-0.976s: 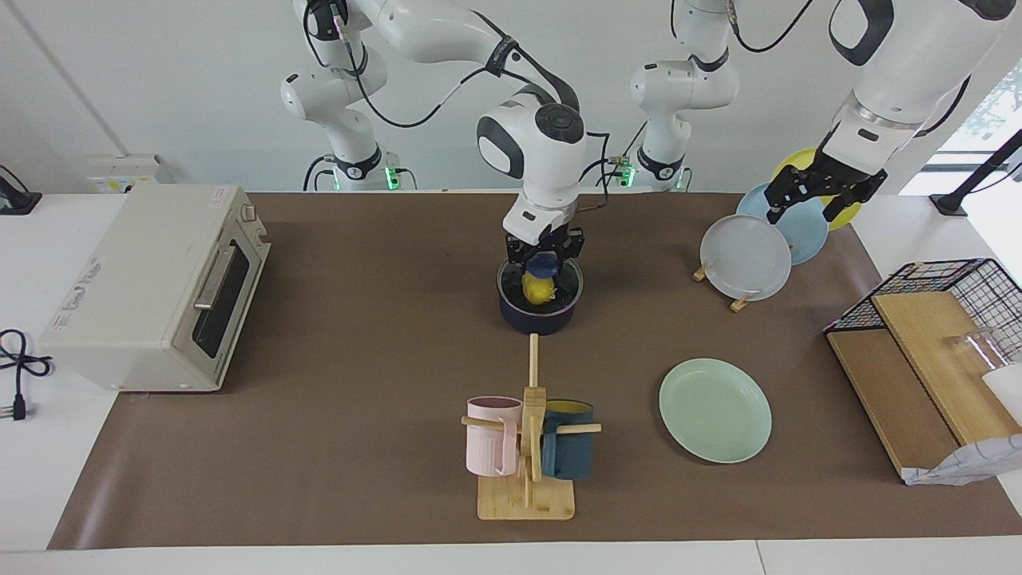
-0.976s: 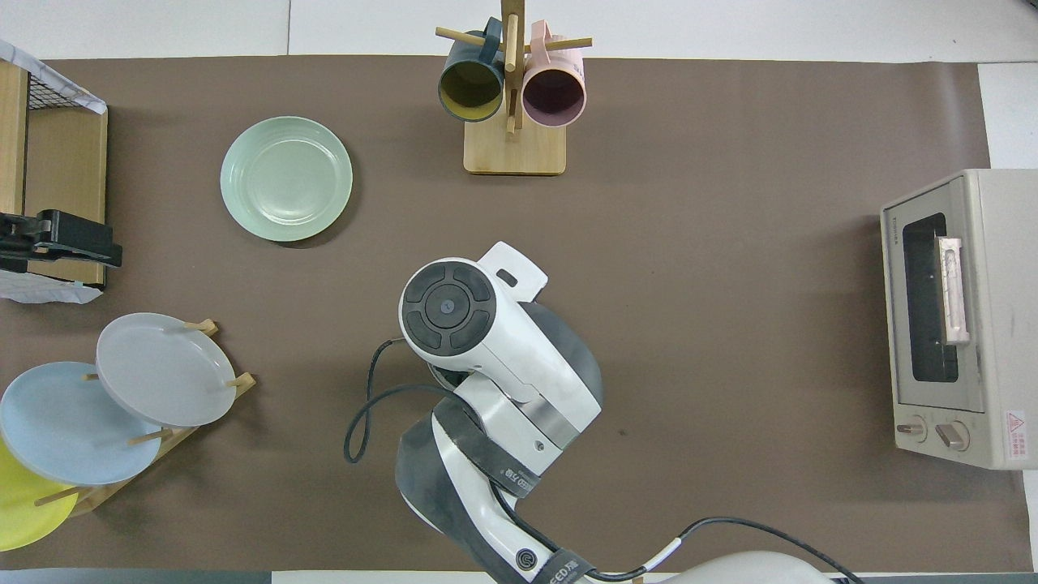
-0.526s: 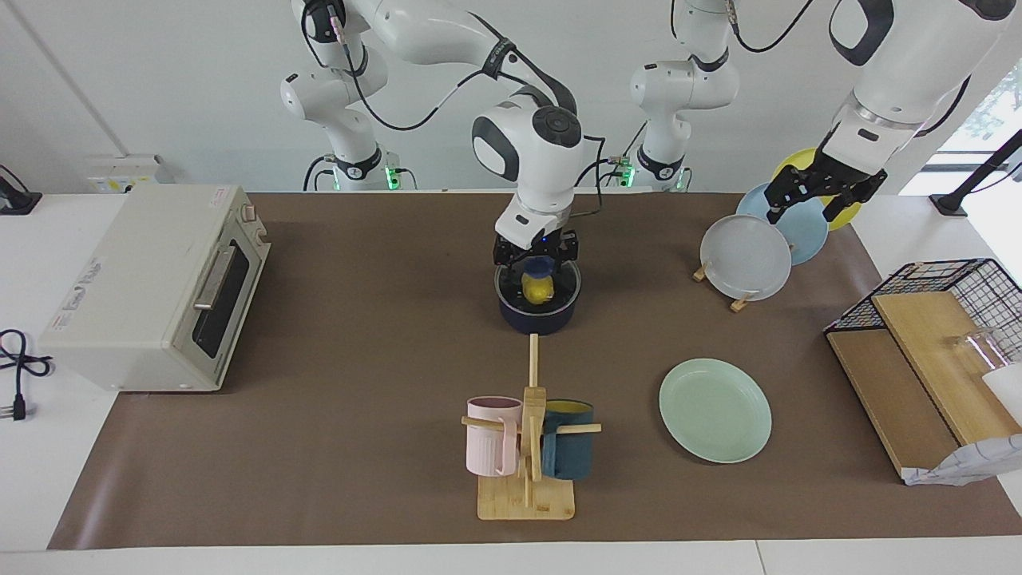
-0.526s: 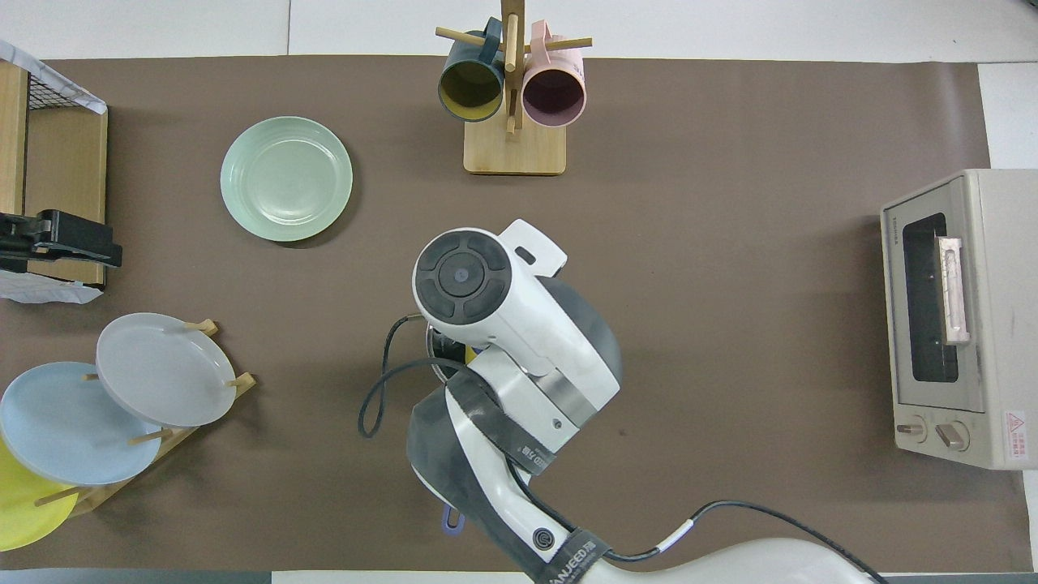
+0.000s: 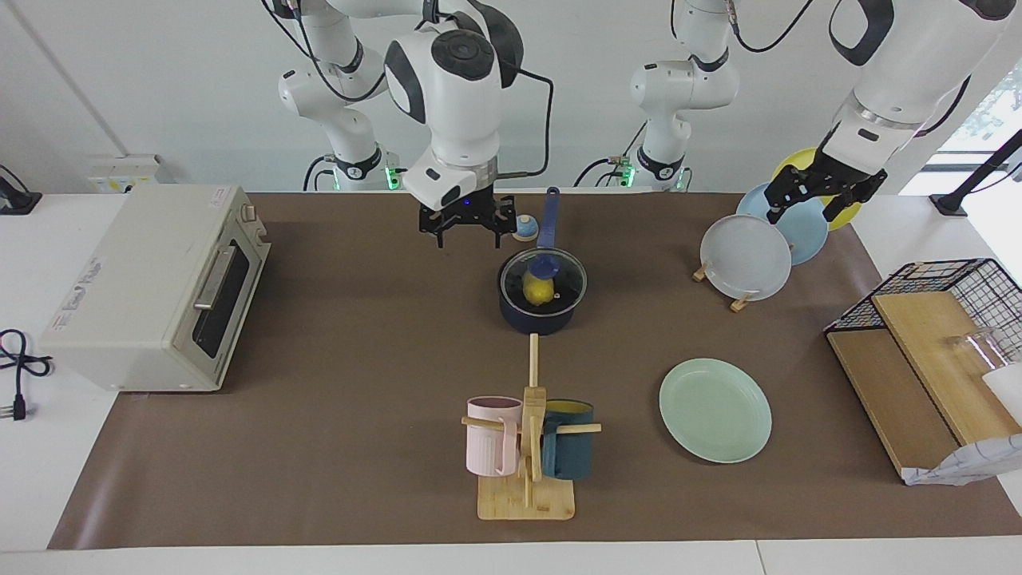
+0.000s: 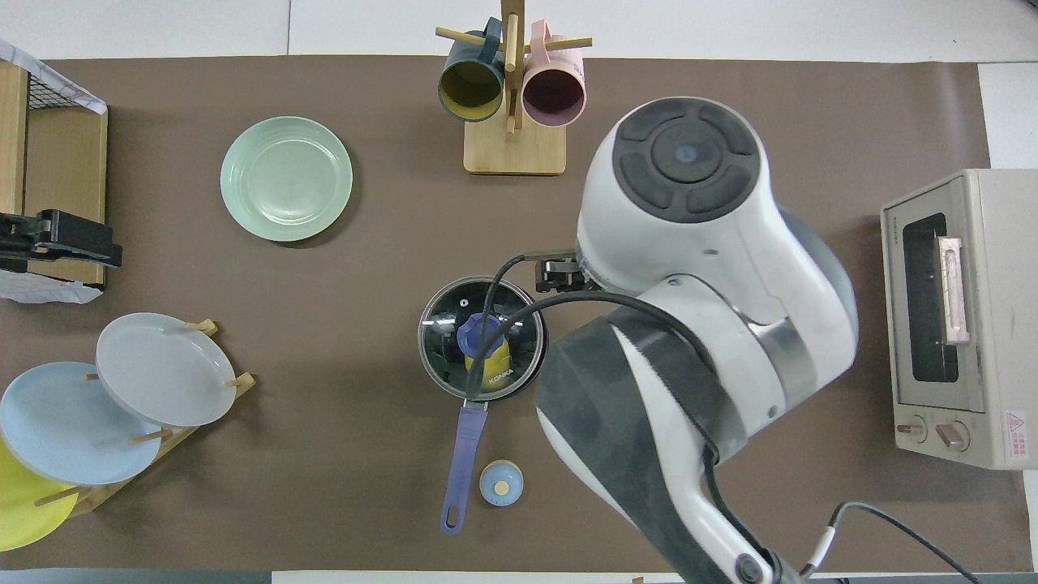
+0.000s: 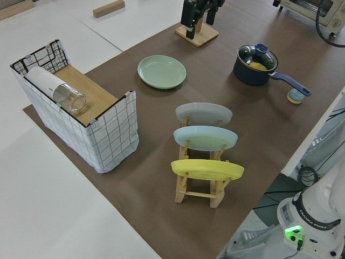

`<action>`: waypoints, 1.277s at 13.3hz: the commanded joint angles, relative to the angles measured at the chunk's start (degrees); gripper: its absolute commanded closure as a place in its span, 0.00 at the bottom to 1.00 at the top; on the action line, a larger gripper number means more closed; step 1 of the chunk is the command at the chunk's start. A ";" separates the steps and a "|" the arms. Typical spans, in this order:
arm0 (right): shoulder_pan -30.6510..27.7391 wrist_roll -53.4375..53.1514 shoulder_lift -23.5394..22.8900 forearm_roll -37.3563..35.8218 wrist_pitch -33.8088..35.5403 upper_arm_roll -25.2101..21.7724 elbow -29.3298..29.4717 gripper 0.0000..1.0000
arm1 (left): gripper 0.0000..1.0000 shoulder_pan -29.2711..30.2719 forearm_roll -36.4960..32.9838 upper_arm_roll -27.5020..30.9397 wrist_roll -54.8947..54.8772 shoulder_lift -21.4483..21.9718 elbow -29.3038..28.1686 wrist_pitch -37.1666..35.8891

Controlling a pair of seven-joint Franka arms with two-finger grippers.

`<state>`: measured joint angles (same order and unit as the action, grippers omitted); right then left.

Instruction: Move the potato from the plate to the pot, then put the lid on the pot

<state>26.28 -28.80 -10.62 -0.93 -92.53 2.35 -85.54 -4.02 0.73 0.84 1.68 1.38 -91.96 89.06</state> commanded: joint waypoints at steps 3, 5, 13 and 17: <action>-7.82 12.08 6.05 1.11 6.38 0.12 -1.92 0.00 | 0.00 0.16 0.50 0.04 0.52 1.08 -0.77 -0.20; -10.54 15.69 8.06 0.24 6.66 -0.24 -2.61 0.00 | 0.00 0.24 0.50 0.04 0.52 1.08 -0.77 -0.20; -19.24 26.40 13.52 -1.53 4.73 -3.31 -9.47 0.00 | 0.00 0.24 0.50 0.04 0.52 1.08 -0.77 -0.20; -19.78 26.96 13.35 -1.44 4.38 -3.23 -9.56 0.00 | 0.00 0.16 0.50 0.04 0.52 1.08 -0.77 -0.20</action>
<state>7.06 -2.81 1.46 -2.07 -86.46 -1.54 -93.18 -4.02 0.73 0.84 1.71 1.39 -91.96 89.06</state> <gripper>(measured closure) 0.000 0.000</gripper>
